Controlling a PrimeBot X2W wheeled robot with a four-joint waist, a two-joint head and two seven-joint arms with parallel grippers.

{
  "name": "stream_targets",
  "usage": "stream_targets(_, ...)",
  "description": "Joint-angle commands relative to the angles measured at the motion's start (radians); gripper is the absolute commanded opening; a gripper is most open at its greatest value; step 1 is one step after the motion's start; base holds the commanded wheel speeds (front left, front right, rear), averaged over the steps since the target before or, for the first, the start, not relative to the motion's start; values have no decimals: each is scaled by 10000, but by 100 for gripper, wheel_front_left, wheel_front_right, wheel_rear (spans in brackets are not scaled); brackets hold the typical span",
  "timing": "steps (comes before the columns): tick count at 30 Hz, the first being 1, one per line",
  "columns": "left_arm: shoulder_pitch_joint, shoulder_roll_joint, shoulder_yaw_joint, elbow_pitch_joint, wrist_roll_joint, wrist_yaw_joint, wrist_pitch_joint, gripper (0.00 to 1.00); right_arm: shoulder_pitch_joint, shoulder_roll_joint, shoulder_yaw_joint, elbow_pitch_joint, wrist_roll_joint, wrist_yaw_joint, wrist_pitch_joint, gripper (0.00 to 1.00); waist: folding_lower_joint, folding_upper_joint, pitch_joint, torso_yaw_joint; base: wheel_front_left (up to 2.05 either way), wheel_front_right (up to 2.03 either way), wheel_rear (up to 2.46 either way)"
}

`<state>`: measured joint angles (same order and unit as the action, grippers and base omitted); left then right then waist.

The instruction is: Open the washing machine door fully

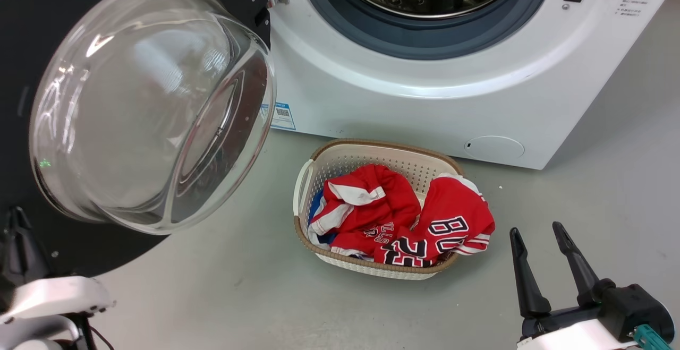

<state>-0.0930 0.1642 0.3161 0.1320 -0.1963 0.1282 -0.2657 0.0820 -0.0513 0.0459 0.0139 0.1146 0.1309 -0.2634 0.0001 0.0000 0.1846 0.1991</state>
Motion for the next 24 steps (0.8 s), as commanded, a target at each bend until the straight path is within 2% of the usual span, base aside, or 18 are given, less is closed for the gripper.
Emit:
stream_targets(1, -260, 166, 252, 103, 4, -36, 22, 0, -182, 22, -16, -29, -58, -3, -19, 100, -1, 0, 82, 17, 0, 0, 0)
stream_targets(8, -1061, 373, 800, 917, 74, -451, 24, 0, -403, 22, 40, -50, -177, -3, -17, 100, -1, 0, 394, -15, 0, 0, 0)
stream_targets(19, -2002, 722, 1570, 1992, 178, -736, 24, 0, -612, 22, 97, -101, -280, -3, -17, 100, -1, 0, 793, -235, 0, 0, 0)
stream_targets(24, -2398, 1072, 1982, 2616, 204, -891, 24, 0, -652, 22, 78, -135, -332, -3, -19, 100, -1, 0, 942, -309, 0, 0, 0)
